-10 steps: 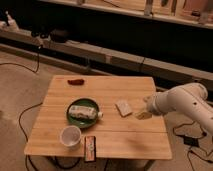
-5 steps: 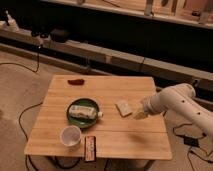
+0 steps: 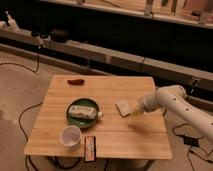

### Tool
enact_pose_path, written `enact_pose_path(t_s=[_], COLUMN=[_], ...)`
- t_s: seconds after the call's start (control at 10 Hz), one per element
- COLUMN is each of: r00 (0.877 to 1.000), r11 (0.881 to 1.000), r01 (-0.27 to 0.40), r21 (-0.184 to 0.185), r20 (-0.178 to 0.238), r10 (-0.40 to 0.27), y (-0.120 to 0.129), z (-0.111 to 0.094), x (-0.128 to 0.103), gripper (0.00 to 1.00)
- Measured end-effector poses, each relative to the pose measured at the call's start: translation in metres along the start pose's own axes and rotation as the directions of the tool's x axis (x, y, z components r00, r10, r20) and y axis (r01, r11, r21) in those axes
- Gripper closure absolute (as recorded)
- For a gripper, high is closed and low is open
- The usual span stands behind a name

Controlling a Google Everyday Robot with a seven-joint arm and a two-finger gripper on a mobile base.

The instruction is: Wipe the white sponge on the table

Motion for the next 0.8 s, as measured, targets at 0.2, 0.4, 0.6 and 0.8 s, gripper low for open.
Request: enact_pose_path(t_s=[0.2, 0.4, 0.6, 0.8], r00=[1.000, 0.998, 0.998, 0.999], r11=[0.999, 0.997, 0.997, 0.995], r01=[-0.025, -0.050, -0.051, -0.043], r21=[0.030, 0.051, 0.066, 0.089], r20=[-0.013, -0.022, -0.025, -0.028], r10=[0.025, 0.051, 0.053, 0.046], y=[0.007, 0.017, 0.022, 0.022], z=[0.023, 0.037, 0.046, 0.058], x=[0.000, 0.003, 0.011, 0.023], gripper=[0.38, 0.38, 0.38, 0.38])
